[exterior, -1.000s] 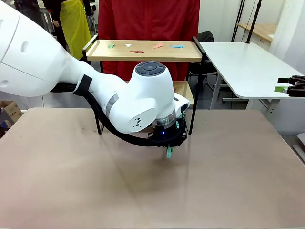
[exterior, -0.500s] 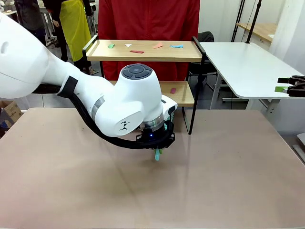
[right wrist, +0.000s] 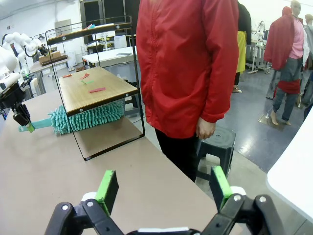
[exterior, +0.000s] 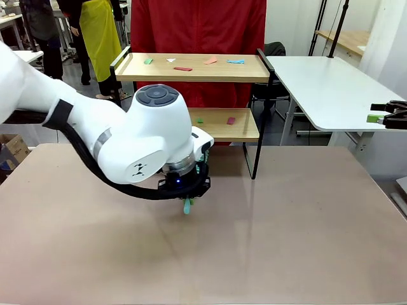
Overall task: Clean the shelf.
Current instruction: Clean the specific section of the Shelf indicated by the human with the Duster.
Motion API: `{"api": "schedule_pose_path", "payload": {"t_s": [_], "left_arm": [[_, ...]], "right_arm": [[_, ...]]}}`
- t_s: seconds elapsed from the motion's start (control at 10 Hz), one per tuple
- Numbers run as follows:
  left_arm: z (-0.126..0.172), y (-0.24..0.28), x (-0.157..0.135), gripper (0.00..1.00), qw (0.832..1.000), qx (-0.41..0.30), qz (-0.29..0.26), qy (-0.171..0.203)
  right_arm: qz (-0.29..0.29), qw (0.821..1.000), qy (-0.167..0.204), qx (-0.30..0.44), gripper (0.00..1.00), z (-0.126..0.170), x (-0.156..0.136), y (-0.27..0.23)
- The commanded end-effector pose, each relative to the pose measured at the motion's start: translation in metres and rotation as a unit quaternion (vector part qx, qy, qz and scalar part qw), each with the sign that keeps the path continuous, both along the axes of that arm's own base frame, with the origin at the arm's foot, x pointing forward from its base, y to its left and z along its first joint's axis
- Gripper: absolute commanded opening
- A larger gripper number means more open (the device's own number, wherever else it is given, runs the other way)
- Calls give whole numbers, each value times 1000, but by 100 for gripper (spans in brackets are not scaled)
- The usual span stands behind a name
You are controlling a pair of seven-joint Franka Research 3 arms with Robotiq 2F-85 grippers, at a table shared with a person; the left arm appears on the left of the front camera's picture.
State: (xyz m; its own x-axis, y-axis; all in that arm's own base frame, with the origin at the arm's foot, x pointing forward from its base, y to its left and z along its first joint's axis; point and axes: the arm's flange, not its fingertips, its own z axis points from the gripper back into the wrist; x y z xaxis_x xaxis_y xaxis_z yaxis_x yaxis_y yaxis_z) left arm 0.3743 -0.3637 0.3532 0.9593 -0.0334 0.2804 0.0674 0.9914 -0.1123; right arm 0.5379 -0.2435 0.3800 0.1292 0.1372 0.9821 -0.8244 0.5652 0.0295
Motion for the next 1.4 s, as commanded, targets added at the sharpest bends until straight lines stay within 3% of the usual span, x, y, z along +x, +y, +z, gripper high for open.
{"api": "schedule_pose_path", "payload": {"t_s": [0.0, 0.7, 1.3], "left_arm": [[-6, 15, -10, 13, 1000, 10, 21, -11], [-5, 84, -16, 13, 995, 73, 73, -1], [4, 116, -27, 13, 978, 151, 143, -27]], "right_arm": [[-8, 1000, 6, -2, 100, 9, 1, 3], [-8, 1000, 6, -2, 100, 9, 1, 3], [-8, 1000, 6, -2, 100, 9, 1, 3]]}}
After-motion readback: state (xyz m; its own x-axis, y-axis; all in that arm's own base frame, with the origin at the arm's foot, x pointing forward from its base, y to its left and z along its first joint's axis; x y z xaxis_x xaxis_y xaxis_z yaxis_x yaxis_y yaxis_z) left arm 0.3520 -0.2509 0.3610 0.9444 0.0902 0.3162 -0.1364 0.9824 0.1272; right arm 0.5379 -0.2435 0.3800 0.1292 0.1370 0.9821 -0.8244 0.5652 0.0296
